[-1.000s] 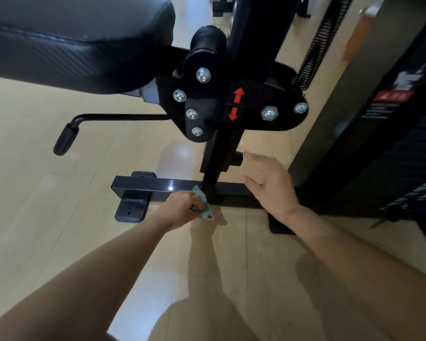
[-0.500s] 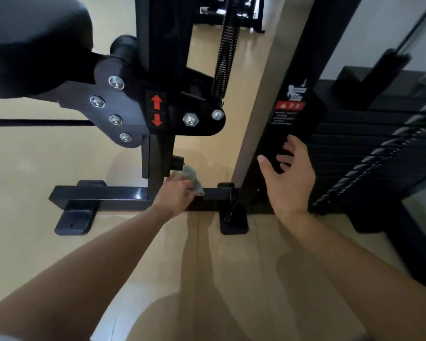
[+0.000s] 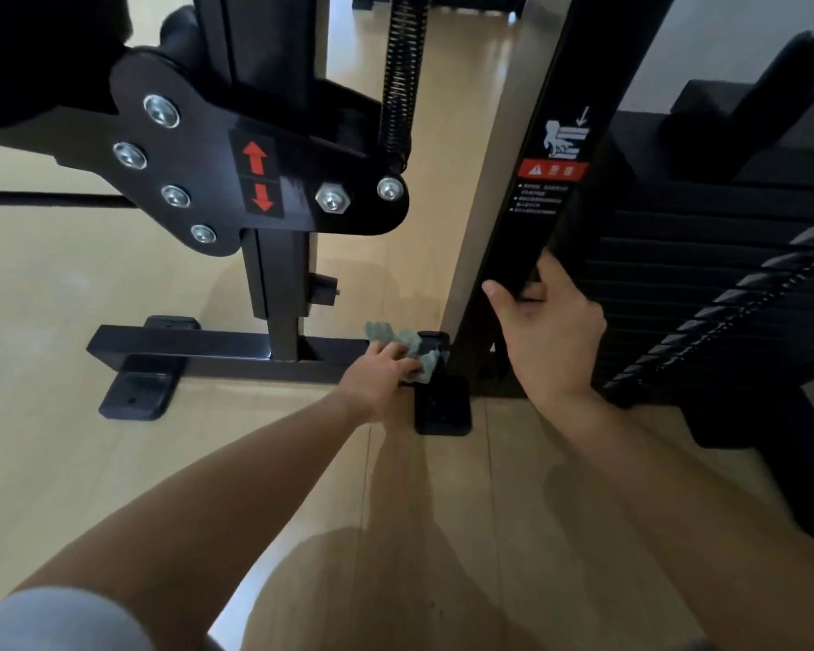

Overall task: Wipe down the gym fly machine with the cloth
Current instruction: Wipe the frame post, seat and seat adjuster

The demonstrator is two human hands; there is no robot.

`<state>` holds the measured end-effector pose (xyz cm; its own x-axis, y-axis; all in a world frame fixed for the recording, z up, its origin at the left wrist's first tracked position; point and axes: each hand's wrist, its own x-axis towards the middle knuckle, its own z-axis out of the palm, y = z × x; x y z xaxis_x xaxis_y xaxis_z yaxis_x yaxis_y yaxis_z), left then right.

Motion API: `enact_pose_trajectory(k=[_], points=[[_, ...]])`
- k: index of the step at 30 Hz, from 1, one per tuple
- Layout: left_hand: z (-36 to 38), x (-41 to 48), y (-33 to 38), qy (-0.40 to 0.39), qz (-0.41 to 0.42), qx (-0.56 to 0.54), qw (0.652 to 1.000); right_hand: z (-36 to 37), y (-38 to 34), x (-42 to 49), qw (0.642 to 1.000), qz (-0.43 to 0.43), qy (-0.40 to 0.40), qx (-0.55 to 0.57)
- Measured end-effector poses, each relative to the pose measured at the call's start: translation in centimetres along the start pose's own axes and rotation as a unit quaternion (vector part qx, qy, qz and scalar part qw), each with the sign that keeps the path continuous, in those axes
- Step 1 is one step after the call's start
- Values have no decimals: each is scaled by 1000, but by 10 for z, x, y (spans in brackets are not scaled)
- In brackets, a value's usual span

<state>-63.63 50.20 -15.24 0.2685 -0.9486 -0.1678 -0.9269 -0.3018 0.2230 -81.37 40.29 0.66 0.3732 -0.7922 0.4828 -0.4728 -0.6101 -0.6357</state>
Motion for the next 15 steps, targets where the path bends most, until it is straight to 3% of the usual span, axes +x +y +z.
enact_pose_trajectory(k=[4,8,13,15], points=[[0,0,-16,55,1,15,998,1,1,0,1000,7,2,0],[1,-10,-31,98,-57,8,994,5,1,-3,1000,18,11,3],[4,-27,-44,111,-119,15,987,9,-4,-8,999,27,29,-2],[8,-32,-41,114,-102,0,988,9,-5,-9,999,28,27,0]])
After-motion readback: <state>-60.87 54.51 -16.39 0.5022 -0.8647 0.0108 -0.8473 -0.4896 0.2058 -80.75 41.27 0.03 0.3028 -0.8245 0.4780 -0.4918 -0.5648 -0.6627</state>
